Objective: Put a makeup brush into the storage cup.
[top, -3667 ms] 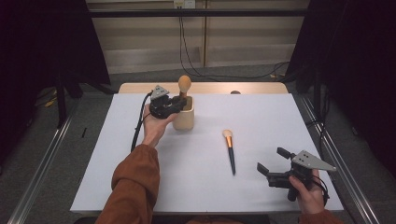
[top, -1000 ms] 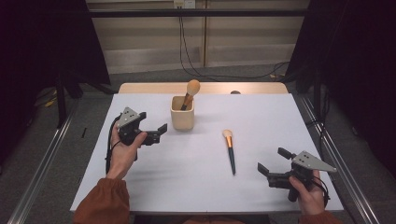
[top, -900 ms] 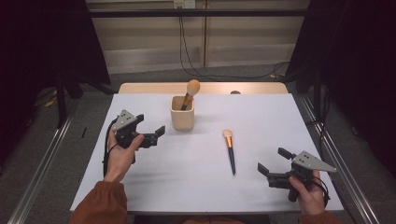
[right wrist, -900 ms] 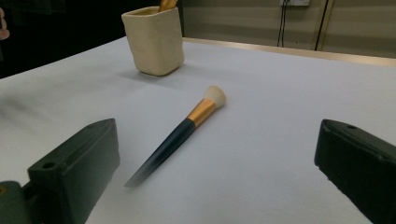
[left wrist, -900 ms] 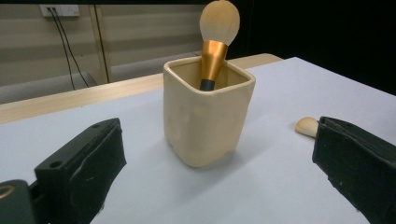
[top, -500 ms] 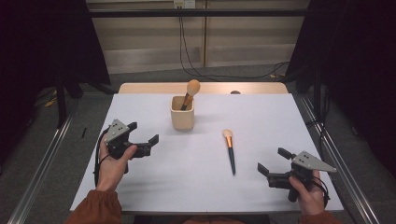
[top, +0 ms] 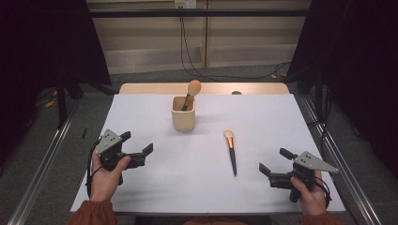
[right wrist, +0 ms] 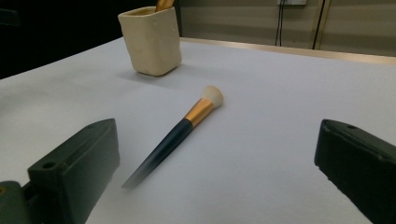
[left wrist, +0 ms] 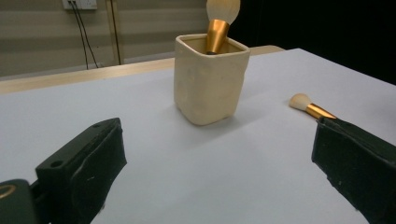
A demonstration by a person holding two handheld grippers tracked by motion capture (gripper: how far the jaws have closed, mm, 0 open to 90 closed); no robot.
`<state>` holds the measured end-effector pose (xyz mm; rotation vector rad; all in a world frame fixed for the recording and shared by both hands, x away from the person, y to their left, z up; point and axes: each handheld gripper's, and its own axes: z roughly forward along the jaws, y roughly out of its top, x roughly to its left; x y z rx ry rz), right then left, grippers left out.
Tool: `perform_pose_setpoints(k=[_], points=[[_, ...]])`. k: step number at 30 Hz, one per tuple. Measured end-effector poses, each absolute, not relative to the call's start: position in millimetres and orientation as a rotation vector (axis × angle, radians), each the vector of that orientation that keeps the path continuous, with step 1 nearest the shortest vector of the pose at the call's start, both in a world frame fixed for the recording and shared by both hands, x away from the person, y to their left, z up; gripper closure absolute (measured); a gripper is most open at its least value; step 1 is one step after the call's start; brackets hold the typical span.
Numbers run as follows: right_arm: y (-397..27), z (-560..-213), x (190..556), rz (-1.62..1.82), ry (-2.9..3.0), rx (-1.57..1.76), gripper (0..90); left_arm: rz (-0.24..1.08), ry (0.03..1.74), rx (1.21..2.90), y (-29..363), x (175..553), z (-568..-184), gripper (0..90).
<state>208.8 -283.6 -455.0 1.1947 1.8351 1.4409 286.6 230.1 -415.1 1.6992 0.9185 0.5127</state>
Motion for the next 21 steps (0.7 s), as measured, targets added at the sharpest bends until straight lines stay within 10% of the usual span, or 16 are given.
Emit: perform_pose_setpoints(k=[21], points=[[-284, -455, 207, 1.433, 1.833, 1.197, 0.0, 0.541, 0.969, 1.672, 253, 257, -430, 2.5]])
